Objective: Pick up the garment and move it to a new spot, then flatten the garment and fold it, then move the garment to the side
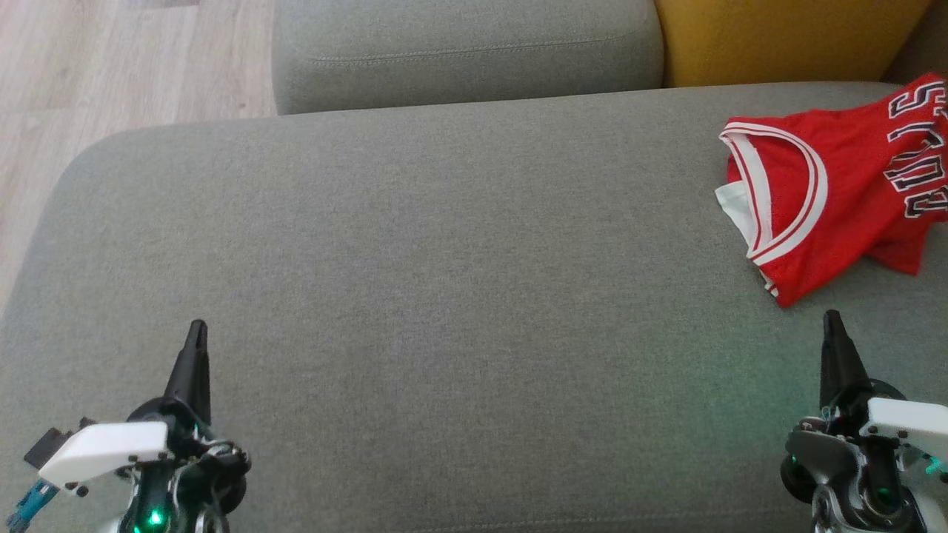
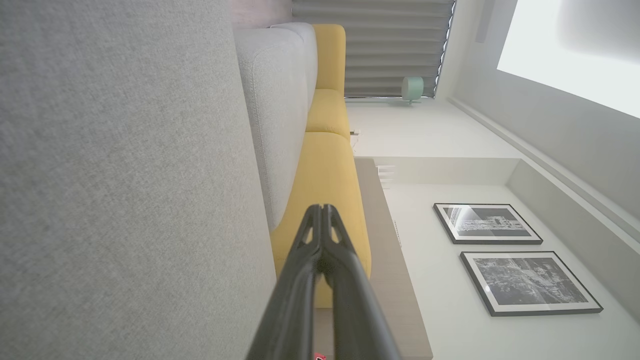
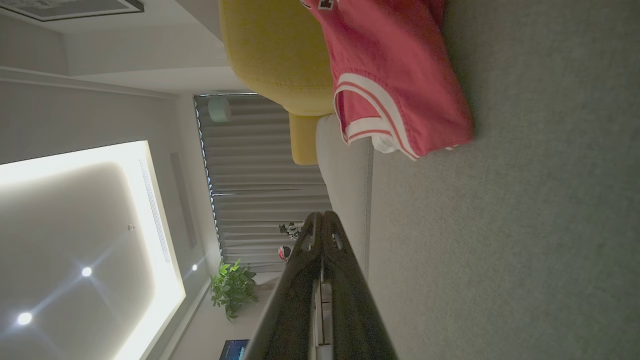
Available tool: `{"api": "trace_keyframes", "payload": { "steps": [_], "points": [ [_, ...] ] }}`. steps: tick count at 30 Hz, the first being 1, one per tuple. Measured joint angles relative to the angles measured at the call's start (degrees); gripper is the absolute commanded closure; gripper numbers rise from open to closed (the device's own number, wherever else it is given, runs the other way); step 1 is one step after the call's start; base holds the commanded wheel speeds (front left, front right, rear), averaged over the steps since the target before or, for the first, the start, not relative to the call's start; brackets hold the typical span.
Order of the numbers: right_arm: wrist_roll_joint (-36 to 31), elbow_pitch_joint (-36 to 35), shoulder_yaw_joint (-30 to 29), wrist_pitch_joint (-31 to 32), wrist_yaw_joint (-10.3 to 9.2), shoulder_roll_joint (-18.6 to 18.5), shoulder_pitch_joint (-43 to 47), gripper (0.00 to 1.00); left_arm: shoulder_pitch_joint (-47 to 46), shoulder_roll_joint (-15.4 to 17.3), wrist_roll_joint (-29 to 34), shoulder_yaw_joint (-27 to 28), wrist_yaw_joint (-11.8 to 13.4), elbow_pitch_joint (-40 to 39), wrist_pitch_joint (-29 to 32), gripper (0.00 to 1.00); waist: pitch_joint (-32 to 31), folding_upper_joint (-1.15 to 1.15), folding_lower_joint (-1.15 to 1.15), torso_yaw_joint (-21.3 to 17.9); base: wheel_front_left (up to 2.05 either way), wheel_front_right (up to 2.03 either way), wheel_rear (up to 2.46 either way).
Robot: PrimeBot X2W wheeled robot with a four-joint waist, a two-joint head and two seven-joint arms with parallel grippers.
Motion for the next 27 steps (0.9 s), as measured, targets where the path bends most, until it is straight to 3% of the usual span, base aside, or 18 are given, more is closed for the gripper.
{"api": "trace_keyframes", "payload": {
  "steps": [27],
  "points": [
    [-0.08, 0.02, -0.30, 0.08, 0.00, 0.07, 0.00, 1.00, 0.00, -0.16, 0.01, 0.87, 0.00, 0.00, 0.24, 1.00, 0.00, 0.00, 0.00, 0.00, 0.00, 0.00, 0.00]
  ]
}}
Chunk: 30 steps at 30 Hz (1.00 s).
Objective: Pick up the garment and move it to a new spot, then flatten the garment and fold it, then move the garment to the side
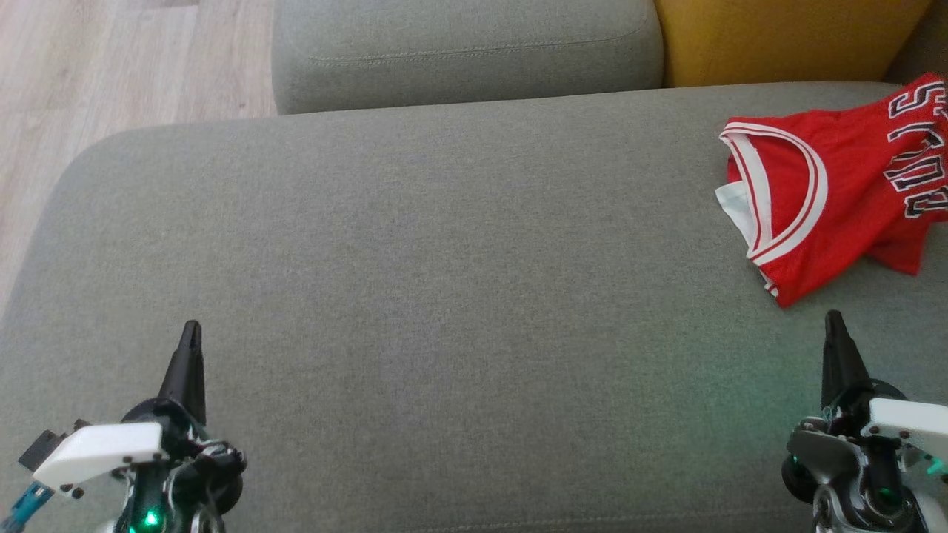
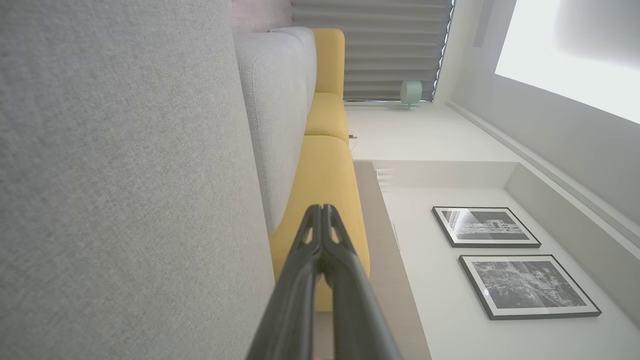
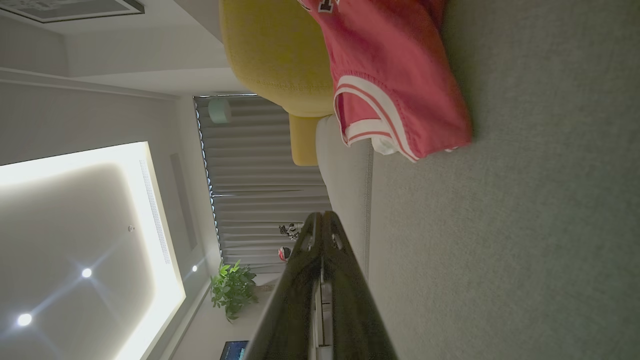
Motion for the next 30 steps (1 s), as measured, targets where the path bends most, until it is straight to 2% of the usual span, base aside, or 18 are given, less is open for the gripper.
{"api": "trace_keyframes", "payload": {
  "steps": [30],
  "points": [
    [-0.10, 0.01, -0.48, 0.49, 0.00, 0.12, 0.00, 1.00, 0.00, -0.21, 0.11, 0.36, 0.00, 0.01, 0.08, 1.00, 0.00, 0.00, 0.00, 0.00, 0.00, 0.00, 0.00]
  ]
}}
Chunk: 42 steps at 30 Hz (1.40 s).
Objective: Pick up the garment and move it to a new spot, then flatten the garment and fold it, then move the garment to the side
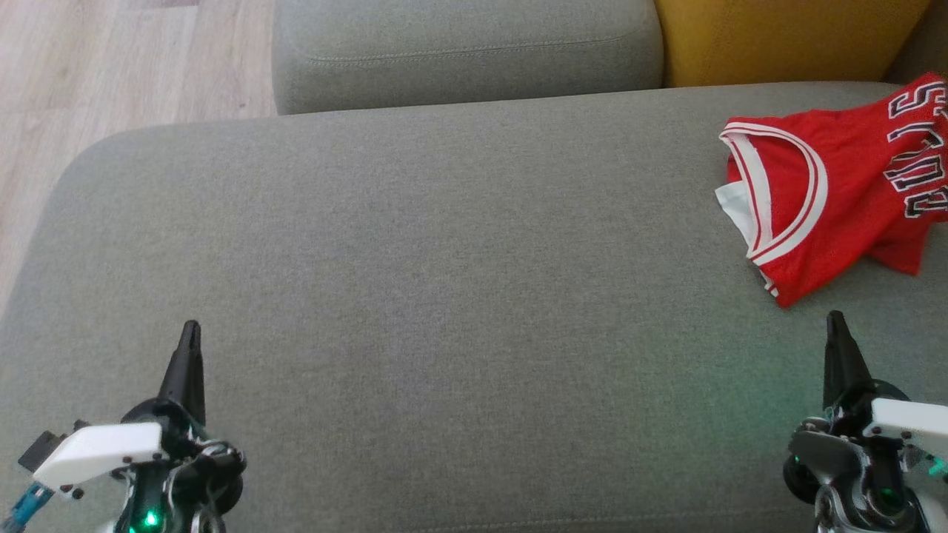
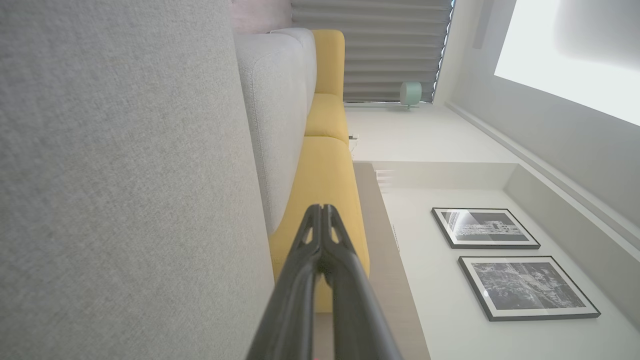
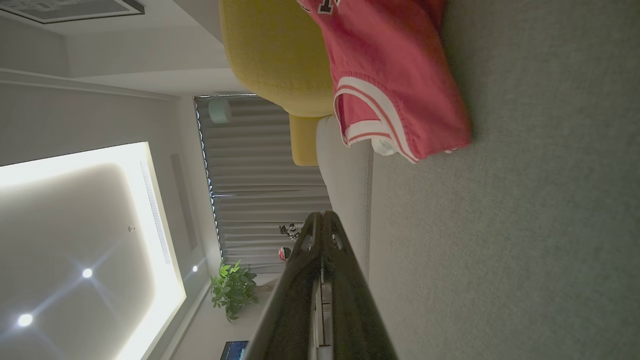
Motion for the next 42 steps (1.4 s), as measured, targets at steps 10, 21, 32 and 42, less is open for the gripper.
{"api": "trace_keyframes", "payload": {
  "steps": [10, 21, 32, 42],
  "points": [
    [-0.08, 0.00, -0.18, 0.00, 0.00, 0.02, 0.00, 1.00, 0.00, -0.10, 0.33, 0.07, 0.00, 0.00, 0.40, 1.00, 0.00, 0.00, 0.00, 0.00, 0.00, 0.00, 0.00],
    [-0.33, 0.01, -0.30, 0.01, 0.00, 0.03, 0.00, 1.00, 0.00, -0.14, 0.33, 0.12, 0.00, 0.00, 0.41, 1.00, 0.00, 0.00, 0.00, 0.00, 0.00, 0.00, 0.00],
    [-0.33, 0.01, -0.34, 0.09, 0.00, 0.04, 0.00, 1.00, -0.01, -0.18, 0.34, 0.15, 0.00, 0.00, 0.41, 1.00, 0.00, 0.00, 0.00, 0.00, 0.00, 0.00, 0.00],
    [-0.33, 0.01, -0.41, 0.16, 0.00, 0.07, 0.00, 1.00, -0.01, -0.21, 0.34, 0.18, 0.00, 0.01, 0.41, 1.00, 0.00, 0.00, 0.00, 0.00, 0.00, 0.00, 0.00]
  ]
}}
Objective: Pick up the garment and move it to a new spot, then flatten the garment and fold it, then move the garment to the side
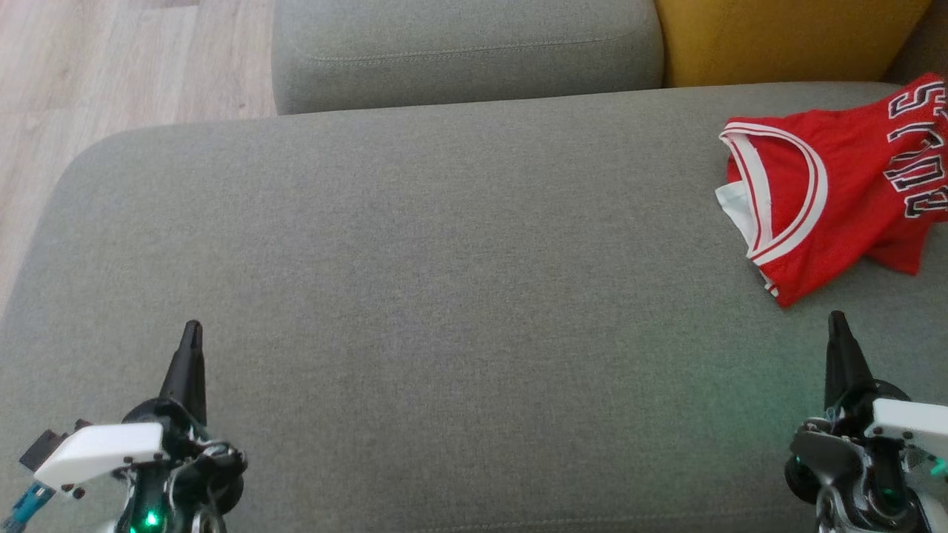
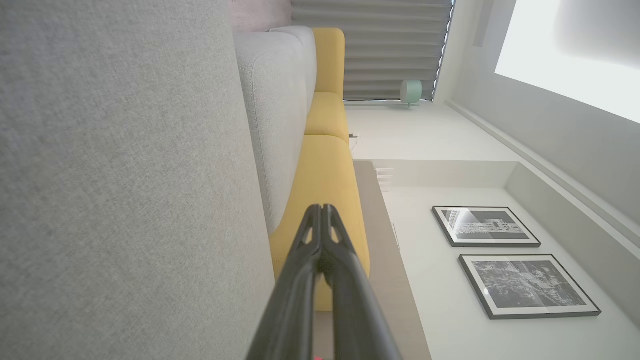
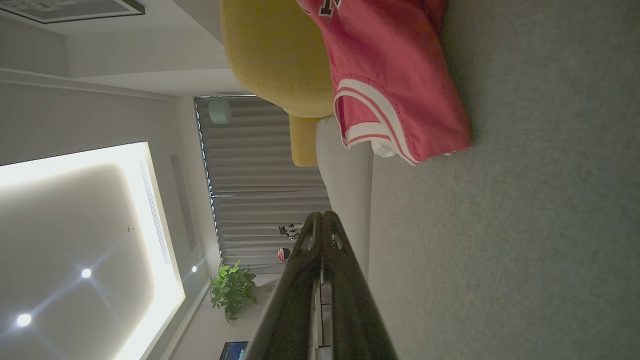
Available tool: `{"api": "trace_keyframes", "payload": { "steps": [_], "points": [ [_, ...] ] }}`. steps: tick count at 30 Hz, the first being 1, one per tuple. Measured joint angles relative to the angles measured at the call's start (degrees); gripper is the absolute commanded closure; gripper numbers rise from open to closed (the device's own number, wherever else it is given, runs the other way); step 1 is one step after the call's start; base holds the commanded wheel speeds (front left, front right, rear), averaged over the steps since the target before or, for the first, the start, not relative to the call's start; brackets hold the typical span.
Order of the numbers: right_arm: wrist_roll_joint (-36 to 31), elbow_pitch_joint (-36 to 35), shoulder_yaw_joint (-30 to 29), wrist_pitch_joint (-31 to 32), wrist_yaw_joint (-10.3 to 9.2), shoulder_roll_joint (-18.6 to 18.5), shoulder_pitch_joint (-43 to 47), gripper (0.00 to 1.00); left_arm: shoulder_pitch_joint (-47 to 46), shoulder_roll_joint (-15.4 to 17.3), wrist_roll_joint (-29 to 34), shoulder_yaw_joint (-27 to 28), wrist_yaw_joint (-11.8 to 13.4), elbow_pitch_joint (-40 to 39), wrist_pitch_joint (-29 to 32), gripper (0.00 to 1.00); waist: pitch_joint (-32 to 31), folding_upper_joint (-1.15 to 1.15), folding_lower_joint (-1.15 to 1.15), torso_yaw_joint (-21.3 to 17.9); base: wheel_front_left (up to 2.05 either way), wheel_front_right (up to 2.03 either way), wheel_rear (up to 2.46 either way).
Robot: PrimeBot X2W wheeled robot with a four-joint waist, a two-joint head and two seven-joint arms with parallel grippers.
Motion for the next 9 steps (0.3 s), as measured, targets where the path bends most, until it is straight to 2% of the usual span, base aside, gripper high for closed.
{"api": "trace_keyframes", "payload": {
  "steps": [9],
  "points": [
    [-0.01, 0.00, -0.05, 0.01, 0.00, 0.01, 0.00, 1.00, 0.00, -0.02, 0.00, 0.02, 0.00, 0.00, 0.00, 1.00, 0.00, 0.00, 0.00, 0.00, 0.00, 0.00, 0.00]
  ]
}}
